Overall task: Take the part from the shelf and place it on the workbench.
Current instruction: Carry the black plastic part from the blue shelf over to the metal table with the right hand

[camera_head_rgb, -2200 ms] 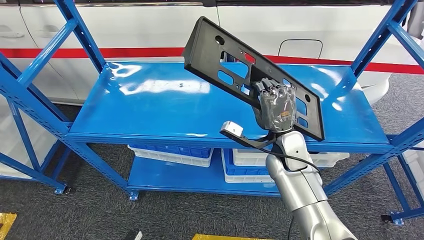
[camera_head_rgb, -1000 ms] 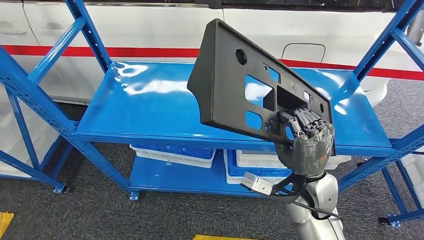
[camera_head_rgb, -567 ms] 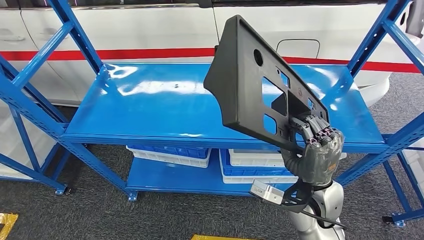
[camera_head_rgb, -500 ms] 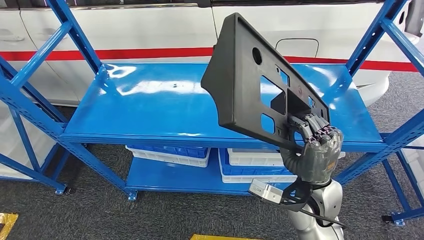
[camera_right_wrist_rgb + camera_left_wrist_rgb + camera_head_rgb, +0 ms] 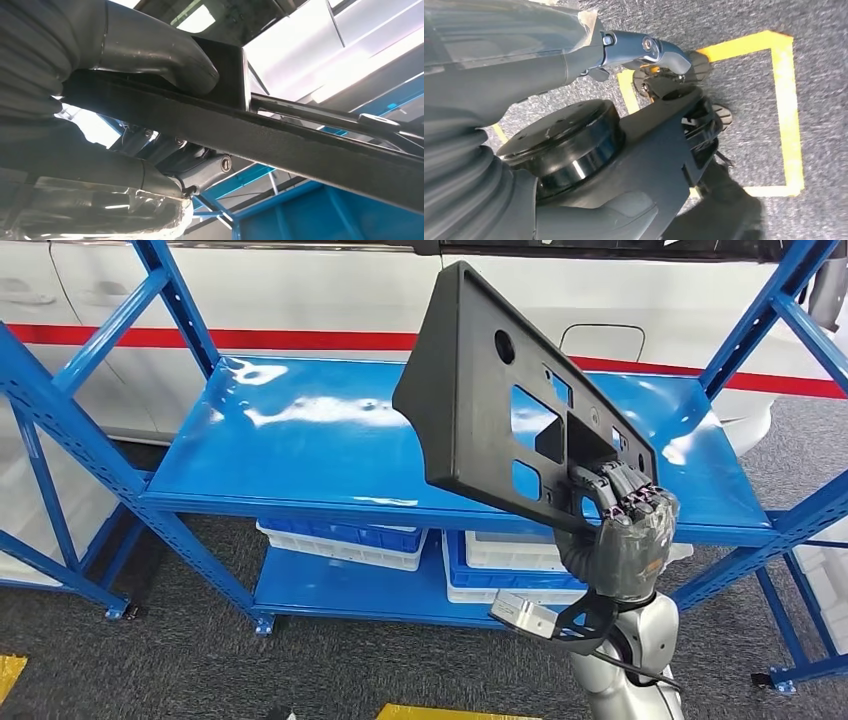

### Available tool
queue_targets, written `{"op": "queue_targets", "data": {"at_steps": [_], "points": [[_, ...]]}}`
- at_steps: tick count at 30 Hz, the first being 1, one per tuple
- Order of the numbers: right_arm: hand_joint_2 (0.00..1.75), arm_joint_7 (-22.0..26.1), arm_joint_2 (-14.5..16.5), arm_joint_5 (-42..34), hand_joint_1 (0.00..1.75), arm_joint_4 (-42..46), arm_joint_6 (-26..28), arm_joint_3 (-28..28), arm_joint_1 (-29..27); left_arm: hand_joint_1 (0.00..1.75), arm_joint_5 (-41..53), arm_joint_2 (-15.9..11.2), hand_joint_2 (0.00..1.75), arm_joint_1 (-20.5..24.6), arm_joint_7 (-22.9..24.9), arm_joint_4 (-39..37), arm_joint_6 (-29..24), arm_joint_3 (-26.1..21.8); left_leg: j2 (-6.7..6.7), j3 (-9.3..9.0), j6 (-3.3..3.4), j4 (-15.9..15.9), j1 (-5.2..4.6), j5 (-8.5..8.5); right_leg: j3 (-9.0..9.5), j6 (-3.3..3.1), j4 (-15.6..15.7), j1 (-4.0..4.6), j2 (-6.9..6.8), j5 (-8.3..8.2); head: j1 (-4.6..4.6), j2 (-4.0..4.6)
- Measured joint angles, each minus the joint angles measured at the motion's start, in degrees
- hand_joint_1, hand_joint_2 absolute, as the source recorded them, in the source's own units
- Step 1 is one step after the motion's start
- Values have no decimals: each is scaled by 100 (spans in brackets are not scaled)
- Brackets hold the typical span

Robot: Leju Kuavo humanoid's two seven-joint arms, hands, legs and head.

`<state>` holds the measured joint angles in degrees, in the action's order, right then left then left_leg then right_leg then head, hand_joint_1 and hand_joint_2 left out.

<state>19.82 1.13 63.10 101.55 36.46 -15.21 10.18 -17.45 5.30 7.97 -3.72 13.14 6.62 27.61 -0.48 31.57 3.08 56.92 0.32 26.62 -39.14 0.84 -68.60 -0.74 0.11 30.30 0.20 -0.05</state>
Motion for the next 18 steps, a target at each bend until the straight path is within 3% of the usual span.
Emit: {"op": "queue_targets", "data": {"at_steps": [2,3,5,6,8,12,14,16,17,18], "points": [[175,1,-3,-1,175,-32,0,0,0,0,0,3,175,-1,0,0,0,5,-5,30,-1,5,-2,-15,-241,43,-595,-18,-1,208,-5,1],[175,1,-4,-2,175,-43,0,0,-1,0,-1,4,175,-2,0,0,0,6,-5,35,-6,9,-1,-20,-213,92,-591,-28,-2,181,-9,1],[175,1,-5,-2,175,-52,0,0,3,0,-1,5,175,-1,0,0,0,7,-1,29,-26,26,3,-15,167,203,92,-60,-9,-95,-10,1],[175,1,-4,-2,175,-55,0,0,5,0,-1,4,175,1,0,1,0,7,2,37,-48,49,-10,-2,391,225,500,-65,-12,-221,-13,1],[175,7,0,-9,175,-60,0,-1,6,0,-1,3,175,3,-2,2,1,7,5,74,-108,92,-34,10,619,183,974,-56,-6,-350,-10,1],[175,-10,3,-40,175,-66,0,-2,28,0,2,2,175,4,-15,2,-1,4,11,145,-220,178,-10,67,605,29,1027,-60,11,-398,-4,1],[175,-28,5,-64,175,-69,0,-8,62,0,-2,-1,175,5,-22,2,-4,4,27,350,-282,649,11,382,593,-38,1043,-88,8,-424,20,1],[175,-33,5,-83,175,-83,0,-22,81,0,-10,-1,175,3,-29,2,-15,4,35,692,-329,1400,28,748,559,-80,1042,-76,4,-440,37,1],[175,-35,5,-90,175,-95,0,-32,84,0,-21,-2,175,2,-31,2,-27,4,36,806,-339,1648,33,822,542,-94,1041,-68,3,-451,37,1],[175,-36,5,-99,175,-108,0,-40,84,0,-34,-2,175,2,-32,2,-42,4,36,822,-337,1698,35,789,529,-102,1040,-61,3,-458,37,1]]}}
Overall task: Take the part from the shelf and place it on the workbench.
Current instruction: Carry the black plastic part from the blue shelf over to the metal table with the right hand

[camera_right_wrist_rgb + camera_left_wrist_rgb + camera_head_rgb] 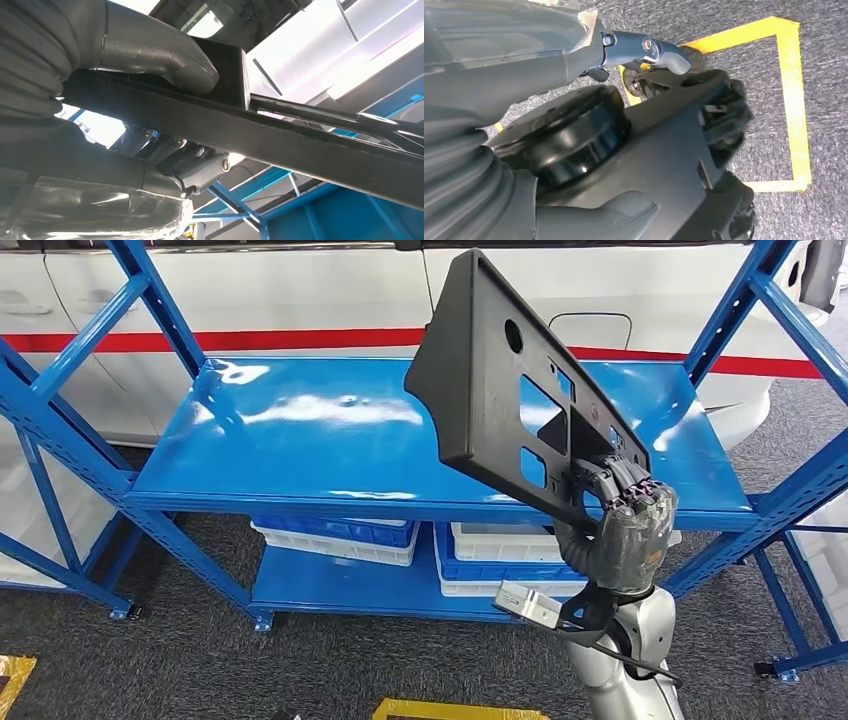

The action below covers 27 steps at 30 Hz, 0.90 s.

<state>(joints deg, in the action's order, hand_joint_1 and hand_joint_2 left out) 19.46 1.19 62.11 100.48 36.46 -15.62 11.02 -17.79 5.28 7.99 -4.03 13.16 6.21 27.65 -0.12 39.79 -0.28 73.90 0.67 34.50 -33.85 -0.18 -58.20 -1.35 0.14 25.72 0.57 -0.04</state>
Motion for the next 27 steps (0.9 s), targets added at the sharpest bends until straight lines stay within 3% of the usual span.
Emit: {"op": "queue_targets", "data": {"at_steps": [1,3,5,8,10,13,14,15,16,18,20,22,24,25,27], "points": [[175,4,1,-10,175,-12,0,-5,0,0,-14,-1,175,0,-1,0,-14,0,0,-106,14,-182,0,-134,-5,-5,0,5,1,-7,0,0],[175,19,2,-27,175,-30,0,-8,9,0,-35,-5,175,4,-3,0,-40,0,9,-545,69,-967,-5,-487,1,6,-1,12,4,-19,0,0],[175,51,3,-68,175,-49,0,-15,43,0,-63,-8,175,13,-18,1,-63,0,23,-832,123,-1519,-35,-651,-9,46,-5,36,2,-43,-2,0],[175,90,10,-122,175,-90,0,-38,98,0,-90,-5,175,17,-45,3,-80,1,25,-842,202,-1635,-66,-707,-38,137,13,53,-5,-90,-3,-1],[175,91,11,-125,175,-112,0,-46,129,0,-93,-4,175,22,-51,4,-82,1,8,-836,283,-1705,-47,-793,-142,154,-156,66,-11,25,-14,-1],[175,91,8,-125,175,-154,0,-54,155,0,-95,-2,175,25,-56,4,-86,1,-16,-768,353,-1733,-44,-871,-596,102,-1203,54,-14,546,-38,0],[175,91,6,-125,175,-170,0,-55,153,0,-95,2,175,23,-56,4,-86,1,-19,-743,355,-1732,-47,-886,-712,116,-1511,47,-14,659,-43,0],[175,91,4,-126,175,-187,0,-56,151,0,-95,3,175,22,-56,4,-86,1,-20,-724,350,-1728,-48,-899,-728,151,-1620,39,-14,686,-46,0],[175,91,3,-126,175,-203,0,-57,152,0,-95,4,175,21,-56,4,-87,0,-19,-712,342,-1723,-48,-909,-621,201,-1490,31,-16,624,-51,0],[175,91,3,-126,175,-222,0,-60,160,0,-97,5,175,22,-56,5,-88,0,-15,-697,318,-1693,-50,-913,-154,290,-688,2,-21,371,-53,0],[175,91,5,-131,175,-232,0,-71,173,0,-106,5,175,25,-56,6,-94,0,-11,-659,270,-1643,-76,-908,180,279,-67,6,-13,207,-51,0],[175,87,5,-142,175,-246,0,-89,177,0,-124,4,175,26,-56,7,-107,0,-8,-619,208,-1620,-97,-927,211,206,26,37,1,165,-45,0],[175,85,4,-157,175,-261,0,-110,189,0,-140,-2,175,25,-56,7,-125,0,4,-587,158,-1585,-82,-910,189,136,29,5,3,124,-43,0],[175,83,5,-165,175,-266,0,-122,199,0,-144,-4,175,26,-56,7,-132,0,13,-540,131,-1476,-69,-814,185,100,34,-16,1,103,-35,0],[175,78,9,-179,175,-275,0,-145,215,0,-147,-8,175,26,-56,7,-143,0,25,-307,65,-911,-40,-429,156,39,41,-33,-5,68,-14,0]]}}
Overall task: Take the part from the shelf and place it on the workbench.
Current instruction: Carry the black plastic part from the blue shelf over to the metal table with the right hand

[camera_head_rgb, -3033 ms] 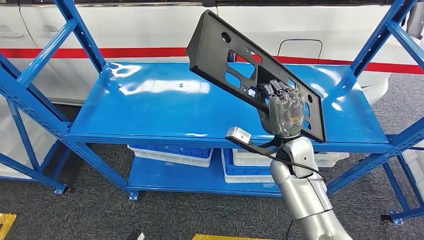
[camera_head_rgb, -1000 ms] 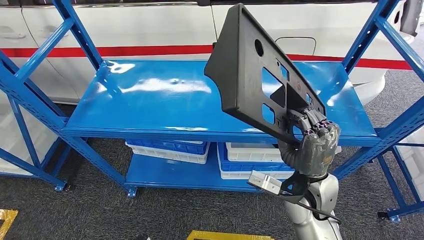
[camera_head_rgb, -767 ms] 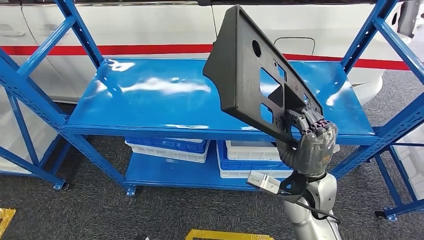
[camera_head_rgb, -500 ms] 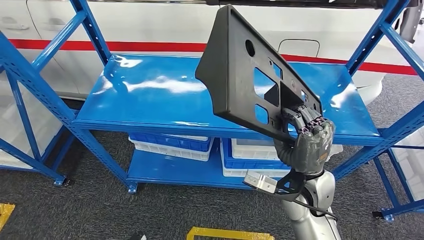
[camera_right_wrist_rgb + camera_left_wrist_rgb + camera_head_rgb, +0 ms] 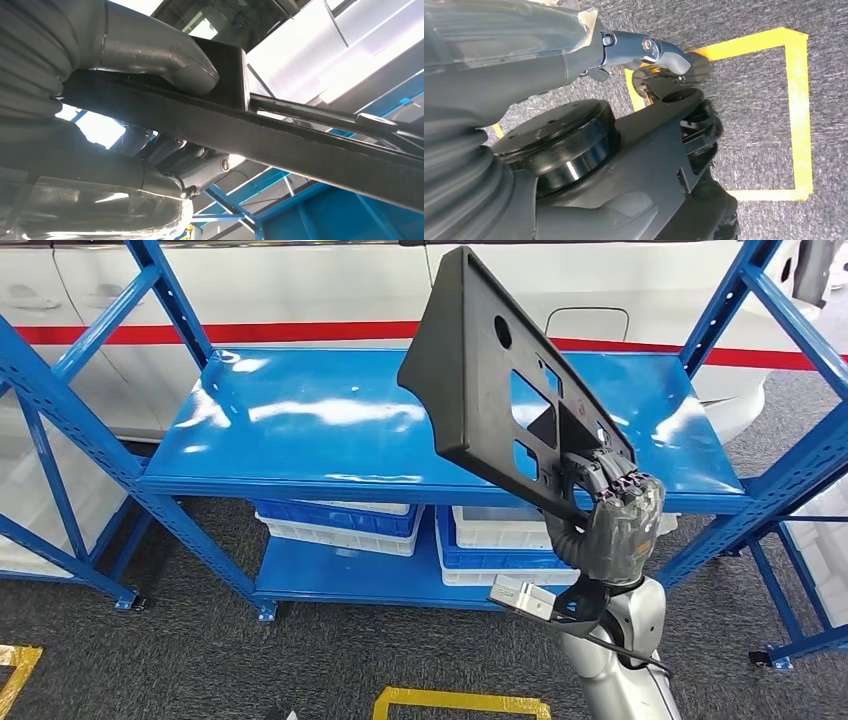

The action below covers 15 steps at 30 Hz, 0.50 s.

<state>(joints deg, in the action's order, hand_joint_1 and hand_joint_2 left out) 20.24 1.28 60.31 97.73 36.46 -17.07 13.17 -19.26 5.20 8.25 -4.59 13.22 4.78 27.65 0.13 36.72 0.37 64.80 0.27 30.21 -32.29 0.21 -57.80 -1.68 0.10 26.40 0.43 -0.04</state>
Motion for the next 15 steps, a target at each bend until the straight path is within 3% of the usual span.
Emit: {"op": "queue_targets", "data": {"at_steps": [2,3,4,6,8,9,12,13,15], "points": [[175,-2,3,-18,175,-19,0,-19,3,0,-5,1,175,-4,-1,0,-13,0,0,316,-50,761,23,371,-51,-34,-2,11,-7,-29,11,0],[175,-2,2,-26,175,-33,0,-28,3,0,-9,2,175,-8,-1,0,-26,0,0,385,-60,956,32,424,-76,-45,-4,16,-9,-47,11,0],[175,-4,2,-29,175,-48,0,-35,3,0,-15,2,175,-12,-1,0,-39,0,0,334,-60,915,39,360,-95,-45,-5,18,-9,-64,13,0],[175,-7,2,-28,175,-68,0,-41,5,0,-39,2,175,-14,-1,0,-60,0,1,-99,-38,210,47,16,-109,-23,-6,14,-5,-93,14,0],[175,7,5,-30,175,-78,0,-41,12,0,-63,3,175,-8,-4,1,-64,2,10,-503,-1,-511,30,-206,-125,24,-11,39,-2,-122,9,0],[175,19,7,-34,175,-81,0,-41,17,0,-69,4,175,-8,-6,1,-65,5,14,-572,22,-662,15,-235,-139,53,-13,50,-3,-140,9,0],[175,36,5,-43,175,-87,0,-45,22,0,-98,8,175,-13,-32,2,-75,33,9,-536,131,-721,-16,-307,-185,156,-9,59,-8,-179,7,0],[175,35,1,-39,175,-87,0,-47,21,0,-109,13,175,-23,-118,2,-109,47,0,-520,184,-745,-13,-350,-230,163,-84,64,-9,-109,1,0],[175,38,-7,-17,175,-86,0,-52,-7,0,-124,40,175,-83,-468,1,-233,68,-24,-456,276,-780,-7,-433,-442,119,-592,64,-12,244,-22,0]]}}
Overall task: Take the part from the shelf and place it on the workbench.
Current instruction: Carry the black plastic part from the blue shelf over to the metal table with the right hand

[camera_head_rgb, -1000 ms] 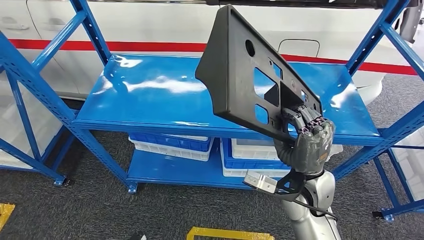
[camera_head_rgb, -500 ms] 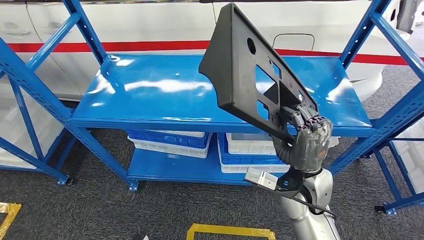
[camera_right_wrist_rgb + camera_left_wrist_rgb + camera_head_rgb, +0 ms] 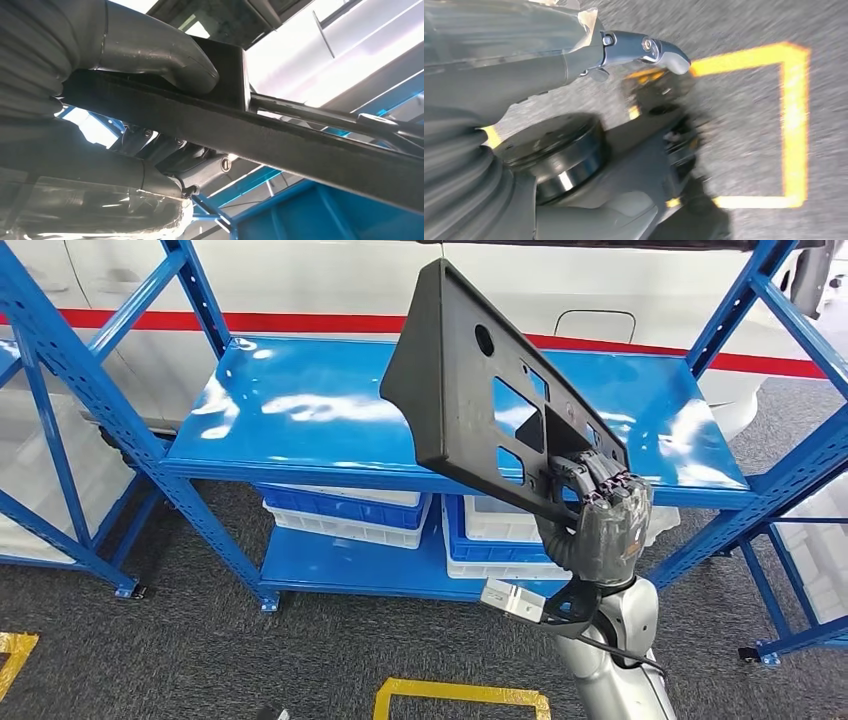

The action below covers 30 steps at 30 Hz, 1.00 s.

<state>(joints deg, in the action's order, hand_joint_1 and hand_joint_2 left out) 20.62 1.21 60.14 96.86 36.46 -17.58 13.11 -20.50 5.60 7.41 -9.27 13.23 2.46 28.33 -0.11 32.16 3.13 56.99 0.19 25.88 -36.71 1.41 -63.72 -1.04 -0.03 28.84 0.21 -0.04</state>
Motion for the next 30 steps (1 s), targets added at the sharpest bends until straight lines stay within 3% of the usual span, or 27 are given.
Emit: {"op": "queue_targets", "data": {"at_steps": [2,3,4,6,8,10,12,14,16,17,18,19,20,23,24,25,28,30], "points": [[175,4,-4,38,175,1,0,-8,-68,0,-7,42,175,-108,-343,-8,-116,15,-21,95,41,4,-17,-60,-259,-28,-759,-3,2,401,-19,-1],[175,4,-5,56,175,1,0,-12,-104,0,-8,60,175,-163,-425,-13,-151,24,-29,140,45,8,-24,-90,-301,-8,-981,-3,1,496,-21,-1],[175,-3,-8,73,175,1,0,-16,-131,0,-12,78,175,-209,-466,-18,-174,34,-35,182,44,12,-28,-119,-238,30,-1001,-3,1,503,-23,-1],[175,-21,-13,95,175,4,0,-21,-151,0,-32,109,175,-261,-495,-24,-206,57,-33,252,22,29,-33,-171,231,114,-358,-2,0,302,-25,0],[175,-29,-19,102,175,12,0,-30,-153,0,-51,136,175,-270,-505,-26,-231,79,-22,306,-26,57,-45,-216,729,112,418,23,5,126,-21,0],[175,-30,-28,103,175,22,0,-36,-163,0,-53,159,175,-274,-509,-28,-251,92,-13,336,-91,79,-58,-264,832,57,668,65,17,77,-25,0],[175,-31,-35,104,175,28,0,-37,-172,0,-54,174,175,-282,-512,-33,-258,105,0,369,-156,91,-57,-294,750,-9,681,34,19,21,-36,0],[175,-32,-35,104,175,31,0,-39,-174,0,-55,176,175,-296,-516,-39,-267,122,20,488,-224,281,-40,-74,699,-125,692,-32,10,-61,-27,0],[175,-33,-34,104,175,34,0,-43,-180,0,-55,177,175,-316,-519,-43,-272,134,29,740,-302,927,-6,437,619,-201,688,-43,0,-154,-10,0],[175,-35,-35,104,175,34,0,-44,-186,0,-55,178,175,-324,-520,-44,-272,138,29,867,-339,1329,12,660,563,-206,685,-39,-4,-196,-4,0],[175,-37,-36,104,175,34,0,-44,-191,0,-55,177,175,-330,-520,-44,-272,142,28,937,-366,1630,29,782,510,-200,682,-35,-4,-235,-3,0],[175,-38,-37,104,175,34,0,-44,-196,0,-55,177,175,-334,-520,-45,-272,144,27,905,-381,1733,43,789,464,-189,680,-33,-4,-271,-2,0],[175,-40,-38,104,175,34,0,-43,-198,0,-55,177,175,-337,-520,-46,-272,145,26,749,-386,1588,55,697,427,-173,677,-35,-3,-300,-2,0],[175,-41,-39,103,175,38,0,-42,-197,0,-55,177,175,-331,-523,-47,-272,146,38,-80,-347,393,66,349,364,-93,662,-32,1,-370,-5,0],[175,-43,-39,102,175,40,0,-43,-194,0,-55,178,175,-331,-525,-48,-272,147,48,-235,-315,139,54,300,353,-56,657,-23,1,-395,-10,0],[175,-44,-39,102,175,43,0,-44,-191,0,-55,179,175,-331,-527,-48,-272,148,57,-287,-280,34,35,294,340,-16,655,-14,0,-421,-10,0],[175,-46,-44,103,175,45,0,-51,-188,0,-55,184,175,-332,-534,-49,-272,149,44,-212,-122,-6,14,193,258,96,616,2,1,-438,-13,-1],[175,-46,-49,103,175,47,0,-58,-189,0,-56,191,175,-329,-537,-50,-272,150,17,-117,-4,-46,20,79,66,75,237,8,2,-140,-36,-1]]}}
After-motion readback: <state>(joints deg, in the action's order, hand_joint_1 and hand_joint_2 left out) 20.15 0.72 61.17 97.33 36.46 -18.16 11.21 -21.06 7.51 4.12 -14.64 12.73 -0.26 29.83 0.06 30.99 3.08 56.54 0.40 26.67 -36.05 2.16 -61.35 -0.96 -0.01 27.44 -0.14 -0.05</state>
